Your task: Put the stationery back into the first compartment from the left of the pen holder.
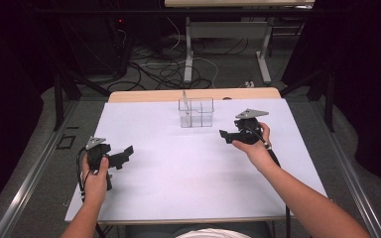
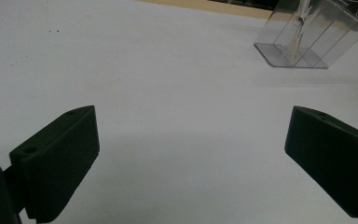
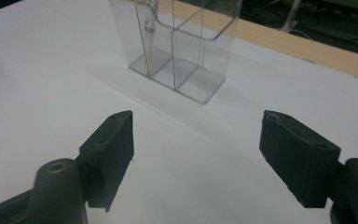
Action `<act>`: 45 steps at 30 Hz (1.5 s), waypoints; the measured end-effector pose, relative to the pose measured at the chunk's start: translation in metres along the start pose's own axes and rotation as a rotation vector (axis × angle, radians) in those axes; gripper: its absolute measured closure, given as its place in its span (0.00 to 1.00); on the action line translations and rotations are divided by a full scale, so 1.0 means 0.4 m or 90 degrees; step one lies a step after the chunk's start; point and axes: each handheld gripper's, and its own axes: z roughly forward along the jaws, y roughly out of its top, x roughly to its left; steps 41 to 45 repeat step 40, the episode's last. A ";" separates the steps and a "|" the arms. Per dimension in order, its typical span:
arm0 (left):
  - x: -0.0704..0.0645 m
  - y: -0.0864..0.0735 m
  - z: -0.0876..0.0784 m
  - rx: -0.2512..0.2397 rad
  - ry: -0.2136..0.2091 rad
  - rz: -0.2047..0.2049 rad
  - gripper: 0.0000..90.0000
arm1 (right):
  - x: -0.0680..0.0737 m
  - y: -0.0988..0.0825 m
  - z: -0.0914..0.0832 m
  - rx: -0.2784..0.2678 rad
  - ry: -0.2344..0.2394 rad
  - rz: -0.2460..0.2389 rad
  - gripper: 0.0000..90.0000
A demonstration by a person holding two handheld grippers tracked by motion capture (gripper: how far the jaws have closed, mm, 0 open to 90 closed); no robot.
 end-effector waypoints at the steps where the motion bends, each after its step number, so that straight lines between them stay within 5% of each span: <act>1: 0.000 0.000 0.000 0.000 0.000 0.000 0.03 | 0.001 -0.012 -0.003 0.004 0.000 0.004 0.26; 12: -0.001 0.000 0.000 0.001 0.000 0.001 0.03 | 0.003 -0.119 -0.029 0.025 -0.006 0.011 0.20; 21: -0.001 -0.001 0.001 0.003 0.000 0.002 0.03 | -0.021 -0.153 -0.032 0.021 -0.034 0.035 0.16; 31: -0.001 0.000 0.001 0.005 -0.003 0.006 0.03 | -0.032 -0.171 -0.019 0.035 -0.068 0.029 0.07; 45: -0.003 -0.001 0.008 0.005 -0.002 0.007 0.03 | -0.031 -0.169 -0.016 0.033 -0.067 0.031 0.02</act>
